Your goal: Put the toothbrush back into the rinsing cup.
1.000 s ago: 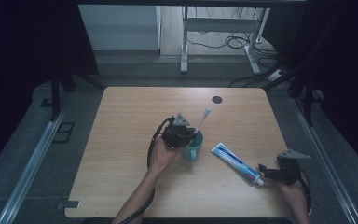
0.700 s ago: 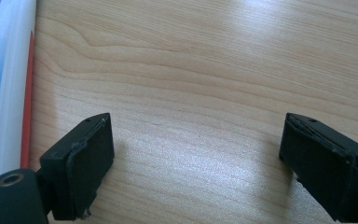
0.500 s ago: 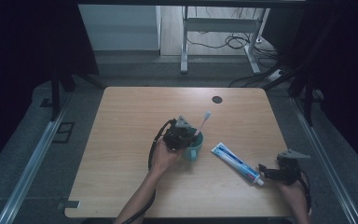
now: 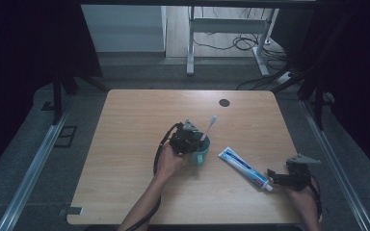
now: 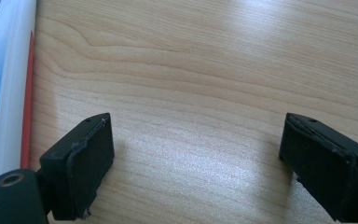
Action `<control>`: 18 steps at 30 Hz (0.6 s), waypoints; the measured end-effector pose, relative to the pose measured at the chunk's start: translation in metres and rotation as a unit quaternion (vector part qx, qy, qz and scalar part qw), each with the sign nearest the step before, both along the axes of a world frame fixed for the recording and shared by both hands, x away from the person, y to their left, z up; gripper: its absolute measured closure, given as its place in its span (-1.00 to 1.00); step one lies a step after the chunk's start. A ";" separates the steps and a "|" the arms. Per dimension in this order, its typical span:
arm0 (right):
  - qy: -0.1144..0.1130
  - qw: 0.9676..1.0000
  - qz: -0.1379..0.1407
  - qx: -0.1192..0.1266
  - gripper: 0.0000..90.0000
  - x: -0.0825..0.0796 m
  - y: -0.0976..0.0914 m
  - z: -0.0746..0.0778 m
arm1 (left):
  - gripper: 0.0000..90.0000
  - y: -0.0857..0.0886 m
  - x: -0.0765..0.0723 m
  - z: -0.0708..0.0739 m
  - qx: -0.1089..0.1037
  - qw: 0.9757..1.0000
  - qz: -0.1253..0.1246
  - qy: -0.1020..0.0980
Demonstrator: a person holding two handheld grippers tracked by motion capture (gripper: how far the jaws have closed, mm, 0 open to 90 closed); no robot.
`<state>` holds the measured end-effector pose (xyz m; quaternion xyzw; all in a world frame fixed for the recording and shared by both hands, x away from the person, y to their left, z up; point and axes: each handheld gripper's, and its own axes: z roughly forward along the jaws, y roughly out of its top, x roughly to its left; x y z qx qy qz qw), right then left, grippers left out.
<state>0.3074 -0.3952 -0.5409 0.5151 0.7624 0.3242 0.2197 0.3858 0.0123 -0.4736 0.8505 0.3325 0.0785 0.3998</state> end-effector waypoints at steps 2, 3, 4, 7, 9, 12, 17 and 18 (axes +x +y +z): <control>0.000 1.000 0.000 0.000 -0.79 0.000 0.000 0.000 | 0.73 0.000 0.001 -0.001 0.004 1.000 -0.001 0.003; 0.000 1.000 0.000 0.000 -0.78 0.000 0.000 0.000 | 0.73 -0.001 0.001 -0.001 0.006 1.000 -0.001 0.005; 0.000 1.000 0.000 0.000 -0.78 0.000 0.000 0.000 | 0.73 -0.001 0.002 -0.001 0.005 1.000 0.000 0.009; 0.000 1.000 0.000 0.000 -0.78 0.000 0.000 0.000 | 0.72 -0.001 0.002 -0.001 0.010 1.000 0.000 0.012; 0.000 1.000 0.000 0.000 -0.78 0.000 0.000 0.000 | 0.72 -0.002 0.002 -0.001 0.011 1.000 -0.001 0.013; 0.000 1.000 0.000 0.000 -0.78 0.000 0.000 0.000 | 0.70 -0.002 0.001 -0.001 0.014 1.000 -0.004 0.011; 0.000 1.000 0.000 0.000 -0.78 0.000 0.000 0.000 | 0.65 -0.002 0.001 0.000 0.016 1.000 -0.004 0.008; 0.000 1.000 0.000 0.000 -0.78 0.000 0.000 0.000 | 0.63 -0.002 0.001 0.000 0.016 1.000 -0.004 0.008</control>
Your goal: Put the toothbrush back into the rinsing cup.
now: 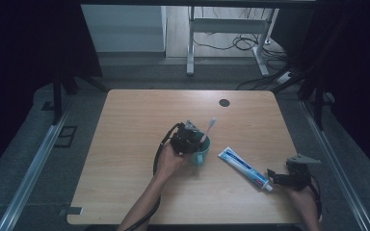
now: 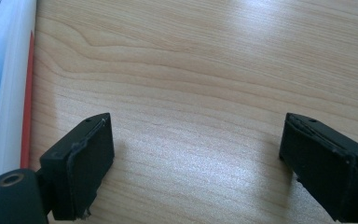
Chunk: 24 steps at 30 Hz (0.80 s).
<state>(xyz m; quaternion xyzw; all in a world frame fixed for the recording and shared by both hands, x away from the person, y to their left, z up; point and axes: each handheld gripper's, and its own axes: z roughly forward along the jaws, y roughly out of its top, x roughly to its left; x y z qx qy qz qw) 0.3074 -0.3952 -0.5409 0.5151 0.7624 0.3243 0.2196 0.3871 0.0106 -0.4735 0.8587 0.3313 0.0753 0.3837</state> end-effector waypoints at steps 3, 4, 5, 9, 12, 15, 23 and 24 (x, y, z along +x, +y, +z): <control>0.000 1.000 0.000 0.000 -0.78 0.000 0.000 0.000 | 0.60 0.001 0.000 0.001 0.002 1.000 0.000 -0.003; 0.000 1.000 0.000 0.000 -0.79 0.000 0.000 0.000 | 0.59 0.001 -0.001 0.002 0.001 1.000 0.002 -0.005; 0.000 1.000 0.000 0.000 -0.78 0.000 0.000 0.000 | 0.56 0.001 -0.001 0.003 0.002 1.000 0.000 -0.009; 0.000 1.000 0.000 0.000 -0.78 0.000 0.000 0.000 | 0.51 0.001 -0.002 0.006 0.000 1.000 0.001 -0.012; 0.001 1.000 0.000 0.000 -0.78 0.000 0.000 0.000 | 0.46 0.002 -0.003 0.009 -0.001 1.000 -0.001 -0.016; 0.001 1.000 0.000 0.000 -0.79 0.000 0.000 0.000 | 0.37 0.002 -0.004 0.013 -0.002 1.000 -0.006 -0.025; 0.001 1.000 -0.001 0.000 -0.79 0.000 0.000 0.000 | 0.14 0.004 -0.008 0.021 -0.001 0.999 -0.001 -0.041; 0.001 1.000 -0.001 0.000 -0.79 0.000 0.000 0.000 | 0.14 0.004 -0.008 0.022 0.000 0.999 -0.001 -0.042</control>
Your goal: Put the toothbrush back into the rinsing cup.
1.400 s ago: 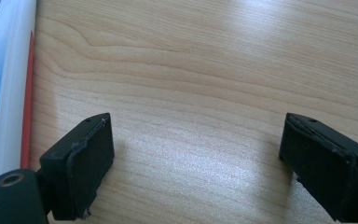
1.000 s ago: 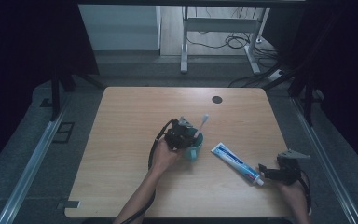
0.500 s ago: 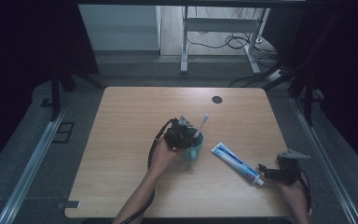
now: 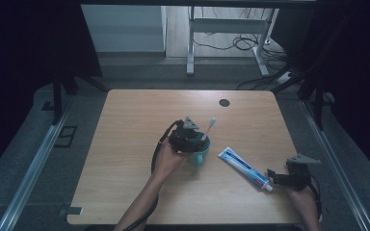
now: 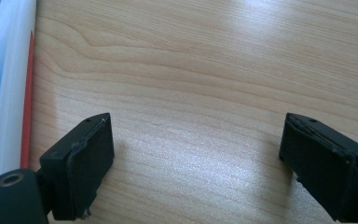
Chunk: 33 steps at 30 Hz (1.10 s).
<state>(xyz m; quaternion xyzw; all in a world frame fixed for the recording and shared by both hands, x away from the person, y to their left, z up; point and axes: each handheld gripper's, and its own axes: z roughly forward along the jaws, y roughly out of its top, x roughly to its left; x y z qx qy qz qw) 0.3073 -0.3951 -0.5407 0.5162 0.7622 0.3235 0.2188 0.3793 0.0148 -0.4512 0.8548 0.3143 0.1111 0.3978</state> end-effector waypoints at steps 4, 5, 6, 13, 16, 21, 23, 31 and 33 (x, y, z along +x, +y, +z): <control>0.001 1.000 -0.001 0.000 -0.79 0.000 0.000 0.000 | 0.05 0.002 -0.002 0.004 0.001 1.000 0.000 -0.001; 0.001 1.000 0.000 0.000 -0.78 0.000 0.000 0.000 | 0.03 0.003 -0.002 0.005 0.000 1.000 0.002 -0.001; 0.000 1.000 0.000 0.000 -0.79 0.000 0.000 0.000 | -0.03 0.005 -0.003 0.007 0.001 1.000 -0.001 -0.003; 0.000 1.000 0.000 0.000 -0.79 0.000 0.000 0.000 | -0.25 0.012 -0.005 0.013 -0.001 1.000 0.003 -0.005; 0.000 1.000 0.000 0.000 -0.79 0.000 0.000 0.000 | -0.38 0.015 -0.007 0.014 0.001 1.000 0.010 -0.006; 0.001 1.000 -0.001 0.000 -0.79 0.000 0.000 0.000 | -0.59 0.024 -0.009 0.015 0.000 1.000 0.021 -0.003; 0.000 1.000 0.000 0.000 -0.79 0.000 0.000 0.000 | -0.61 0.028 -0.010 0.015 0.004 1.000 0.023 -0.004; 0.000 1.000 0.000 0.000 -0.79 0.000 0.000 0.000 | -0.68 0.040 -0.015 0.016 0.002 1.000 0.027 -0.001; 0.000 1.000 0.000 0.000 -0.79 0.000 0.000 0.000 | -0.72 0.044 -0.017 0.017 0.002 1.000 0.027 -0.003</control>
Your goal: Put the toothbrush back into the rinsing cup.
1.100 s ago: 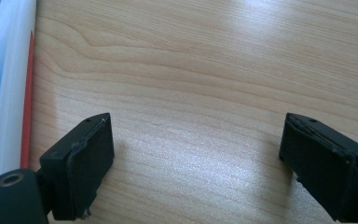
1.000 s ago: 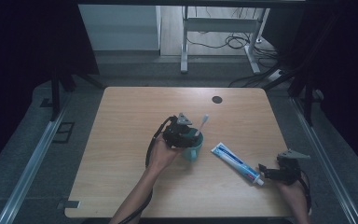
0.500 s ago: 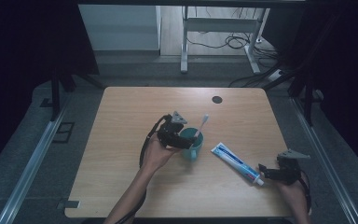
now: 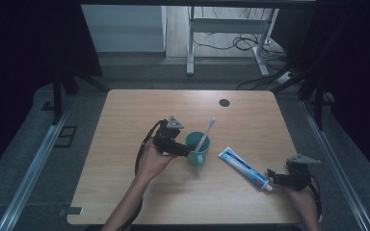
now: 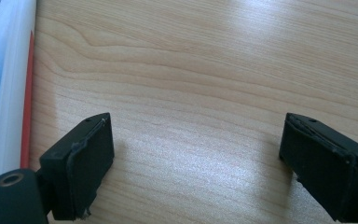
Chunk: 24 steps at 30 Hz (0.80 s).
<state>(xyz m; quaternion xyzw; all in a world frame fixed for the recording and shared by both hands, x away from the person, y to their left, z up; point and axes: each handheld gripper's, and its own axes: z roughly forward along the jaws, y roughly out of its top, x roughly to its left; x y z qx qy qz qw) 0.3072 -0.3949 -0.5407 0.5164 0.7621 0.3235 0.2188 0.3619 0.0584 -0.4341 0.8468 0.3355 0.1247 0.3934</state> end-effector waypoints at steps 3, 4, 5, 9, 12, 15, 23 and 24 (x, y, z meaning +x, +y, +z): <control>-0.001 1.000 0.001 -0.001 -0.79 0.000 0.000 0.000 | -0.75 0.002 -0.002 0.000 0.002 1.000 0.002 -0.002; -0.001 1.000 0.001 -0.001 -0.79 0.000 0.000 0.000 | -0.76 0.003 -0.003 0.001 0.003 1.000 0.002 -0.003; -0.001 1.000 0.000 0.000 -0.79 0.000 0.000 0.000 | -0.78 0.003 -0.004 0.001 0.004 1.000 0.002 -0.004; 0.000 1.000 0.000 0.000 -0.79 0.000 0.000 0.000 | -0.83 0.007 -0.007 0.001 0.006 1.000 0.004 -0.004; 0.001 1.000 0.000 0.000 -0.79 0.000 0.000 0.000 | -0.86 0.010 -0.009 0.000 0.007 1.000 0.005 -0.006; -0.001 1.000 0.001 0.000 -0.79 0.000 0.000 0.000 | -0.91 0.013 -0.013 -0.001 0.011 1.000 0.005 -0.011; -0.001 1.000 0.001 0.000 -0.79 0.000 0.000 0.000 | -1.00 0.022 -0.019 -0.006 0.019 1.000 0.008 -0.022; -0.001 1.000 0.001 -0.001 -0.79 0.000 0.000 0.000 | -1.00 0.023 -0.021 -0.007 0.020 0.999 0.010 -0.022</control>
